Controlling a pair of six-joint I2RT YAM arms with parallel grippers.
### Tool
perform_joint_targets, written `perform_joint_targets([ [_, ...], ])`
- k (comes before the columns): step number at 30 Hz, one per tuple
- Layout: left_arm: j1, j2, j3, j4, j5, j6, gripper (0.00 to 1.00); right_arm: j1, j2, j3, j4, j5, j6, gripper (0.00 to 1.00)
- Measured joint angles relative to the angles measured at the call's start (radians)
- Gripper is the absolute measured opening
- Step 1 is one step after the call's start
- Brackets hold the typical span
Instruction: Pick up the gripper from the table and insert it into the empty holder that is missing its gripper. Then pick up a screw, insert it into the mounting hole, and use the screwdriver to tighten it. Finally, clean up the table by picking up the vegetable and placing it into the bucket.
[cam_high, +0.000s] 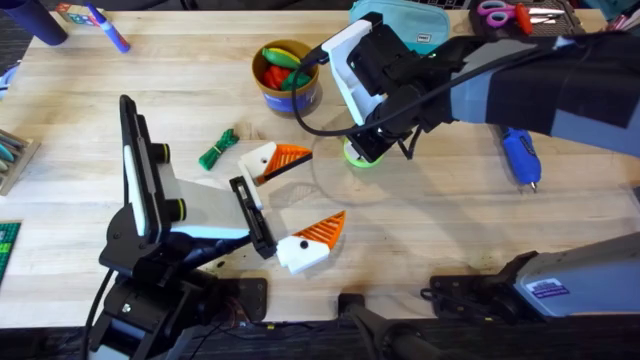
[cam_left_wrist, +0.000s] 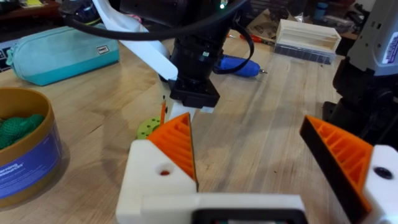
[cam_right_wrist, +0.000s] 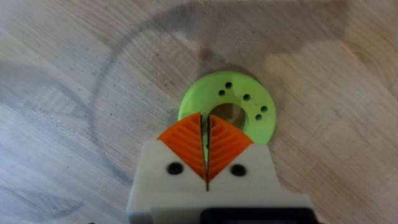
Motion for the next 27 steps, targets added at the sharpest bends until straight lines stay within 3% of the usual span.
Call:
perform_joint_targets([
  [14, 0.000, 0.000, 0.000, 0.000, -0.001, 0.000, 0.992, 0.000, 0.000, 0.000, 0.002, -0.001, 0.003, 0.029],
  [15, 0.000, 0.000, 0.000, 0.000, -0.001, 0.000, 0.992, 0.000, 0.000, 0.000, 0.003, -0.001, 0.008, 0.124],
  [20, 0.000, 0.000, 0.000, 0.000, -0.001, 0.000, 0.992, 0.000, 0.000, 0.000, 0.008, 0.000, 0.006, 0.822],
  [22, 0.000, 0.000, 0.000, 0.000, -0.002, 0.000, 0.992, 0.000, 0.000, 0.000, 0.010, -0.001, 0.004, 0.897],
  [27, 0.000, 0.000, 0.000, 0.000, -0.002, 0.000, 0.992, 0.000, 0.000, 0.000, 0.027, 0.000, 0.004, 0.903],
])
